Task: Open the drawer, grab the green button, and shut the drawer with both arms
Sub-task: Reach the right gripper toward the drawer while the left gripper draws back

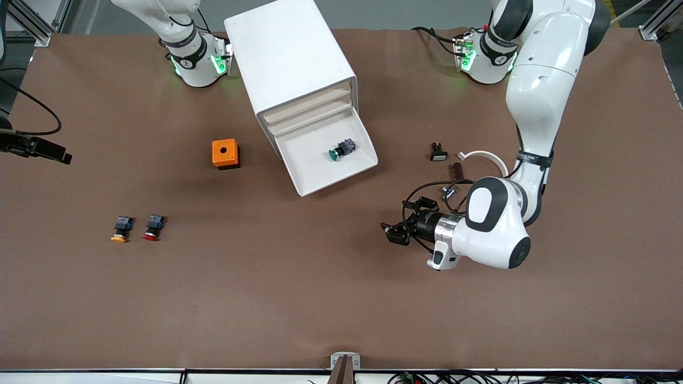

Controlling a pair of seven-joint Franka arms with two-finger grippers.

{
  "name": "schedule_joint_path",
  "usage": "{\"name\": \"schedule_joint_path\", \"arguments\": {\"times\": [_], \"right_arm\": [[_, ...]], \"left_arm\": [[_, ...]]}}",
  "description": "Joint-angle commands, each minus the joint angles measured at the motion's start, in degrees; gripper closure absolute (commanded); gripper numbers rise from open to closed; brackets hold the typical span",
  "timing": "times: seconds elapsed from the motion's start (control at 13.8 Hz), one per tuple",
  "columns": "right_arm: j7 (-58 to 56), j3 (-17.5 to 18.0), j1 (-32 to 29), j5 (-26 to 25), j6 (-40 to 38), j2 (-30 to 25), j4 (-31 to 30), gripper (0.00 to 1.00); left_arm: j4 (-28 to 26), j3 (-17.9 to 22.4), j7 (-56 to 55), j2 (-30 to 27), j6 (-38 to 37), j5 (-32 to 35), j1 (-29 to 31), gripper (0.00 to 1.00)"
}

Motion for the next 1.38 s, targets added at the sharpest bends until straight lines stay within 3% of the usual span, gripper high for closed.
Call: {"name": "schedule_joint_path", "arguments": {"times": [0.0, 0.73, 1.02, 1.31], "right_arm": [[1.22, 0.34, -0.18, 0.55, -0.72, 0.28, 0.9, 0.0], [8.51, 0.69, 1.92, 0.55, -0.98, 0.19, 0.9, 0.0], [19.64, 0.69, 6.66, 0.55, -1.33, 0.1, 0.99, 0.0], [40.02, 0.78, 16.66, 0.64, -0.81, 0.1, 0.99, 0.0]], "left_arm": [[-0.93, 0.21, 1.81, -2.32, 2.53, 1.29, -0.29, 0.0], [-1.11, -0.32, 3.13, -5.41, 10.62, 14.89, -0.2, 0.0], [-1.2, -0.41, 3.13, -6.81, 11.68, 21.31, -1.08, 0.0], [-1.55, -0.32, 2.43, -7.69, 18.08, 28.0, -3.27, 0.0]]}}
